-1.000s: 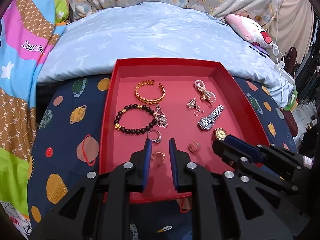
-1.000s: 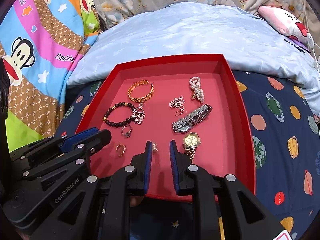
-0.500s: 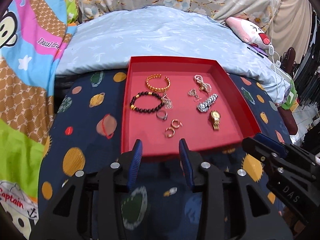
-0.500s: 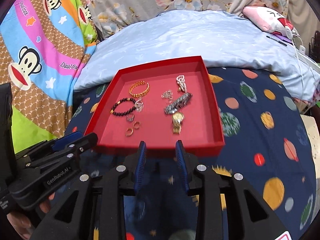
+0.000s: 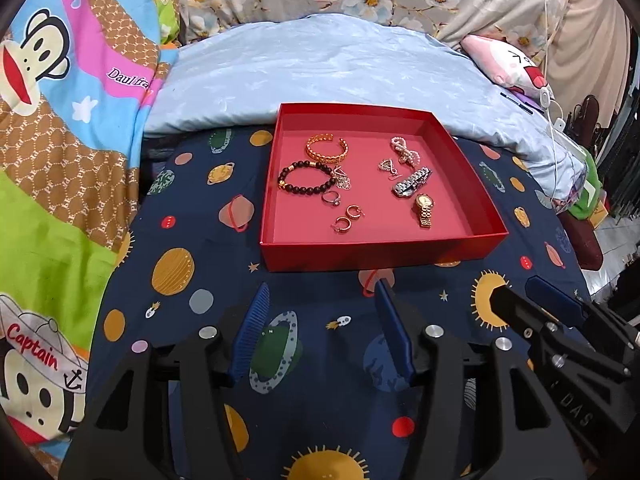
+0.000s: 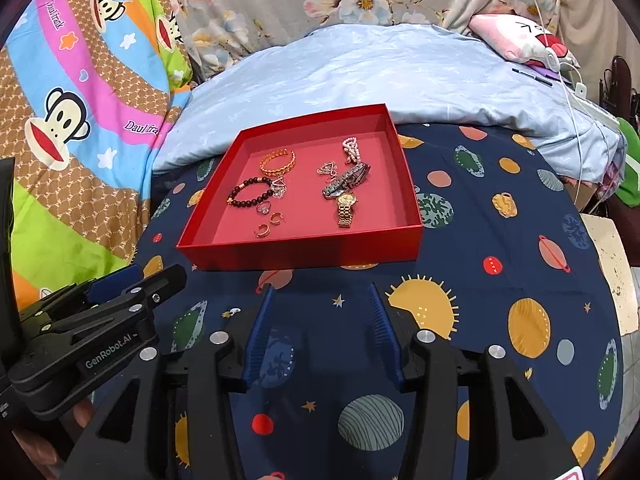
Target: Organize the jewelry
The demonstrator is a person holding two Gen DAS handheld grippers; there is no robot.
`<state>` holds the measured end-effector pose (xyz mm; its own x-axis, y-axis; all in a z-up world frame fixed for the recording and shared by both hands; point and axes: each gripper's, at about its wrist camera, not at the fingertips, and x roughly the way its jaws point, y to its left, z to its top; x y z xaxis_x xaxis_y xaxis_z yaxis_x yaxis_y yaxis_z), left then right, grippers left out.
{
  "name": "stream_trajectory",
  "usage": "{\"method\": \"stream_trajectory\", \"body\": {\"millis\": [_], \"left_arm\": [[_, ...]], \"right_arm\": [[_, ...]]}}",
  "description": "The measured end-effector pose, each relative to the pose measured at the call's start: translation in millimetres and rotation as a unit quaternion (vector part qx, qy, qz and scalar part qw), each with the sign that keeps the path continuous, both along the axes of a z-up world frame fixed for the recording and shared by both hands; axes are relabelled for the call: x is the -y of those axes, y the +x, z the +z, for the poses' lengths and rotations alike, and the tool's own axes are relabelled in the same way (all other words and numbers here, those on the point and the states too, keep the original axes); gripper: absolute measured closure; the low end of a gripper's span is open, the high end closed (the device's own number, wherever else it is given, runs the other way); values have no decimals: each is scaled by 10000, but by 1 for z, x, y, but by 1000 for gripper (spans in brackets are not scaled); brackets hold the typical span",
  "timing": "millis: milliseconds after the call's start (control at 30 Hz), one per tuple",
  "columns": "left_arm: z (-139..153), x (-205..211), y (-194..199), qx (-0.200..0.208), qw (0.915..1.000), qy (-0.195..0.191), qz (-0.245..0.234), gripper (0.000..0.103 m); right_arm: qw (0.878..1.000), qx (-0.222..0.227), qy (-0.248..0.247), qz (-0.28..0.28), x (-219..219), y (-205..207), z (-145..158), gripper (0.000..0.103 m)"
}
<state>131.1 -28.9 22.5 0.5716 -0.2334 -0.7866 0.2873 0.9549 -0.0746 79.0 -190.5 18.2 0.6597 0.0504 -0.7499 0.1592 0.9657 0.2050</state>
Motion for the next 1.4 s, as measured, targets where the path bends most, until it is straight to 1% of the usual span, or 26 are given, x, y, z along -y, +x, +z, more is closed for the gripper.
{"method": "stream_trajectory", "body": {"millis": [67,133,167,200,267,333,400,467,533,600,900,1400], "left_arm": [[3,1,-3,22,10000,4,32,50],[6,2,-6,57,10000,6,41,49],[9,2,-8,92,9999,19,67,45],[11,3,-9,125,9999,27,79,43],[15,4,-13,250,9996,91,136,43],[20,5,-16,344,9992,140,155,42],[24,5,-18,412,9987,185,240,35],[26,3,-19,425,9985,152,318,31],[29,0,-20,423,9983,106,383,29],[31,-2,-22,429,9981,107,424,26],[41,-2,-36,667,9963,350,408,26],[49,0,-50,774,9956,330,423,26]], "right_arm": [[10000,23,-37,-14,-1,-2,2,51],[9999,63,-97,-30,-3,-6,5,45],[9999,78,-123,-40,-4,-7,6,44],[9998,98,-160,-61,-5,-9,7,42],[9996,137,-198,-126,-5,-11,10,41],[9993,176,-248,-218,-3,-14,14,36],[9986,237,-332,-339,-2,-17,18,33],[9981,293,-358,-414,0,-21,21,29],[9976,327,-378,-484,1,-24,24,26],[9976,335,-356,-498,1,-26,26,25],[9972,363,-384,-528,-4,-38,31,24],[9965,463,-396,-576,-3,-53,39,24]]}}
